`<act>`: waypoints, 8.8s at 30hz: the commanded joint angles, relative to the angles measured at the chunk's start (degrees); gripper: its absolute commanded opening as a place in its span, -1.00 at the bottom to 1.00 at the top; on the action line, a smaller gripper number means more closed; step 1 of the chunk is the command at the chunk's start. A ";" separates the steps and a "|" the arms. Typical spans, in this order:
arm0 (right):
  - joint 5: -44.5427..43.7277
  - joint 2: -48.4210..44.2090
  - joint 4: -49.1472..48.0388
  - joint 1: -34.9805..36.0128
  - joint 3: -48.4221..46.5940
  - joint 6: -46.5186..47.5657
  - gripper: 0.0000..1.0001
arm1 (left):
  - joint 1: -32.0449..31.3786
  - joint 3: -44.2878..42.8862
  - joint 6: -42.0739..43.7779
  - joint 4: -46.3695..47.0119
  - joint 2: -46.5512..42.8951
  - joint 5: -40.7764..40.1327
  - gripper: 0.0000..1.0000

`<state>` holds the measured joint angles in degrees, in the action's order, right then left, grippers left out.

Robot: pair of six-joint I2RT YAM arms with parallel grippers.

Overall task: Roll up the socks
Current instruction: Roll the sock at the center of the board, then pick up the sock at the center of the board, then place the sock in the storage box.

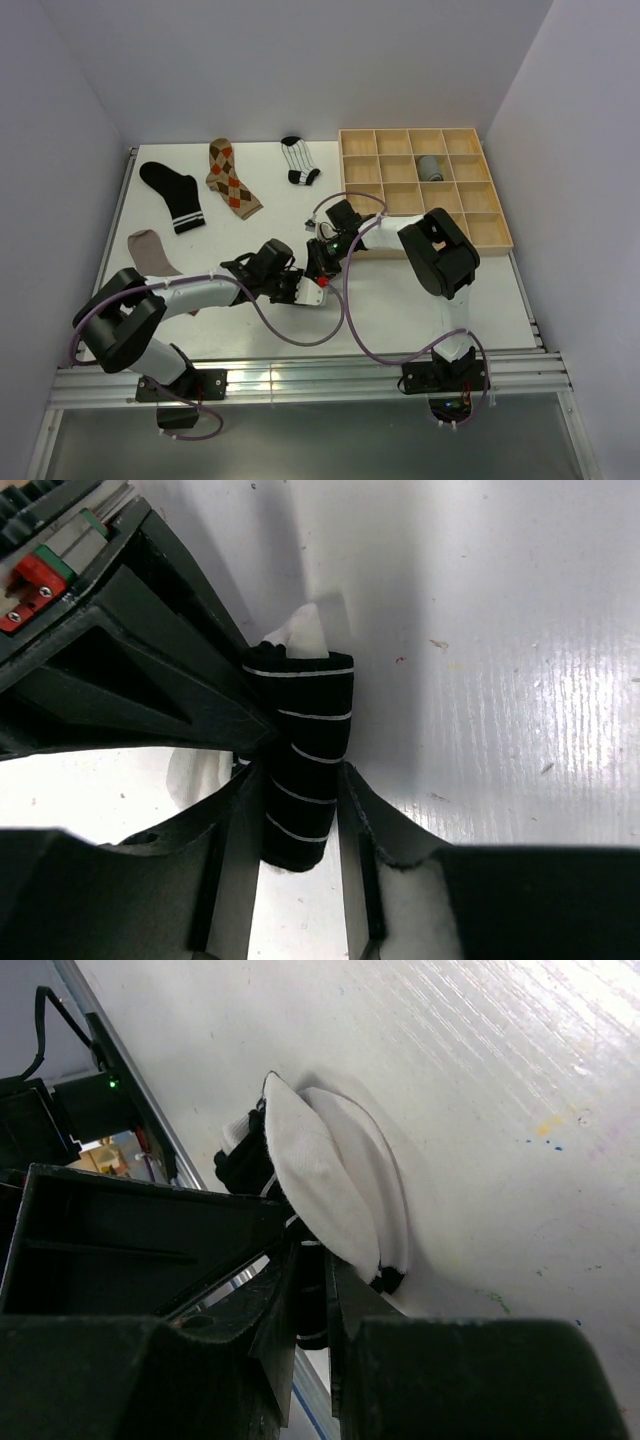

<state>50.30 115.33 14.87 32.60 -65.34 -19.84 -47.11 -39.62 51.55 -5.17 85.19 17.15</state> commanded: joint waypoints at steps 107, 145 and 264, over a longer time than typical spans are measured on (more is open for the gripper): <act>-56.11 -4.59 -5.47 30.95 7.51 19.93 -0.77 | 24.26 -66.63 -2.77 -68.39 46.91 32.42 -0.31; -36.23 -15.49 8.76 -3.41 -17.61 4.62 -1.00 | 39.55 -48.98 -43.64 -31.39 9.12 22.58 -0.65; -57.16 -7.92 17.38 -22.84 -42.16 8.59 0.37 | 63.99 -20.59 -20.70 -39.83 14.03 -11.53 -0.26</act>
<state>-8.40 112.88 34.85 9.61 -109.34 -9.37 16.27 -60.34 29.50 -46.65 96.92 5.19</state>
